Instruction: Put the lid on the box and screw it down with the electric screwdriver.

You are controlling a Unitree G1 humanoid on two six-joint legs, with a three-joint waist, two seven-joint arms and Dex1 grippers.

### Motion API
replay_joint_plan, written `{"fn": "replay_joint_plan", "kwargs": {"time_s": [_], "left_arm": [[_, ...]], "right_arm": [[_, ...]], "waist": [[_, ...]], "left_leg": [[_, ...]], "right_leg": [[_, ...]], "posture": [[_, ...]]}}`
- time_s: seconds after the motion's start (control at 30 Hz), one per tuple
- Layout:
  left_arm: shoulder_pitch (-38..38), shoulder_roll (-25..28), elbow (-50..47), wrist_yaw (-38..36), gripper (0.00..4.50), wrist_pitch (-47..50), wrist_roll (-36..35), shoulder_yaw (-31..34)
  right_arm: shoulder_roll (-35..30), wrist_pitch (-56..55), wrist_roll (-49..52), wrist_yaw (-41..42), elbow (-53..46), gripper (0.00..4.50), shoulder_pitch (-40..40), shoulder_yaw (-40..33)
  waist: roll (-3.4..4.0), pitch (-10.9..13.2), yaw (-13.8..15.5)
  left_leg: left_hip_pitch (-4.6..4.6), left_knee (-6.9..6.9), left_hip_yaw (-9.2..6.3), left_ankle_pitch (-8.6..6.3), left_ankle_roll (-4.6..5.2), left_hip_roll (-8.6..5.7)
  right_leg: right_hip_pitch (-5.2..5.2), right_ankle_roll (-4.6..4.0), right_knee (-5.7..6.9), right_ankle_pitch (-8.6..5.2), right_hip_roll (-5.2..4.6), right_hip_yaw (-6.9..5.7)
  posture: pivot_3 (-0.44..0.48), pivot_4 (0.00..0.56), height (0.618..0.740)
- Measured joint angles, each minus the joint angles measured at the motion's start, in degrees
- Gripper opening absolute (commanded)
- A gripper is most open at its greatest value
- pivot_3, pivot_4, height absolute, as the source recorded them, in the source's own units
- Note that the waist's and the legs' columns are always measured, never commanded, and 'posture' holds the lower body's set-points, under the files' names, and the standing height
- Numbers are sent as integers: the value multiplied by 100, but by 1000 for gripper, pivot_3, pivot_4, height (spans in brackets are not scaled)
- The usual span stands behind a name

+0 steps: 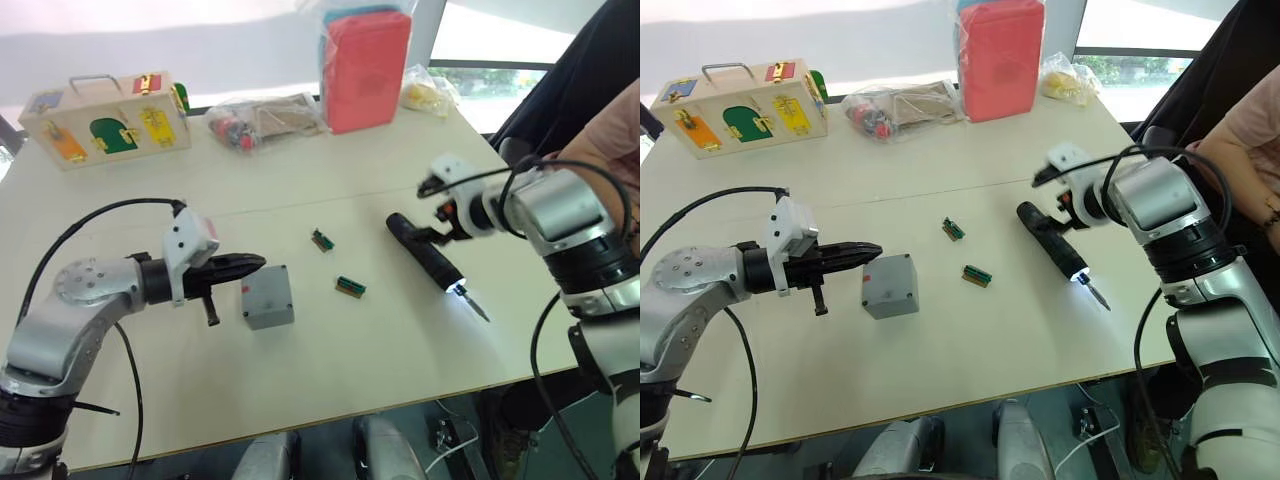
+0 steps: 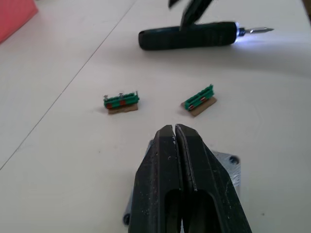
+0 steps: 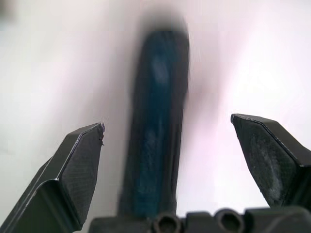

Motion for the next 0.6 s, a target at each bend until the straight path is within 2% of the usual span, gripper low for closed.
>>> {"fn": "replay_joint_plan", "kwargs": {"time_s": [0.03,0.13,0.2,0.3,0.47,0.6], "left_arm": [[70,1,151,-3,0,-72,82,-15],[165,1,463,-45,0,-297,358,-84],[215,-4,701,-82,0,-461,530,-180],[204,-73,1011,-134,0,-634,707,-332],[181,-219,1395,-216,0,-967,978,-588],[-40,-532,1871,-191,0,-1189,1230,-817]], "right_arm": [[113,-59,64,11,-223,3219,21,-169],[345,-358,161,28,-831,2003,453,-429],[540,-643,156,2,-1221,1118,953,-381],[873,-932,110,-85,-1637,51,1567,-158],[1063,-1526,-128,-140,-1915,51,2082,146],[1580,-1735,-289,-261,-1785,51,2347,426]], "waist": [[0,0,14],[-10,-4,95],[-11,-4,128],[-10,-4,151],[-10,-4,163],[-12,-7,148]], "left_leg": [[0,0,-1,2,-4,3],[-2,9,-10,4,-7,2],[-2,19,-11,3,-5,-5],[-2,24,-6,2,-3,-8],[-1,24,-7,3,-4,-6],[2,25,-8,6,-7,-5]], "right_leg": [[0,-3,0,2,3,-1],[15,-10,-2,6,-1,-10],[24,-6,-4,10,-7,-13],[23,-2,-3,16,-10,-8],[20,-2,-2,16,-7,-10],[21,-5,2,18,-4,-10]], "posture": [[0,150,740],[0,150,740],[0,150,740],[0,150,740],[0,150,740],[0,150,740]]}}
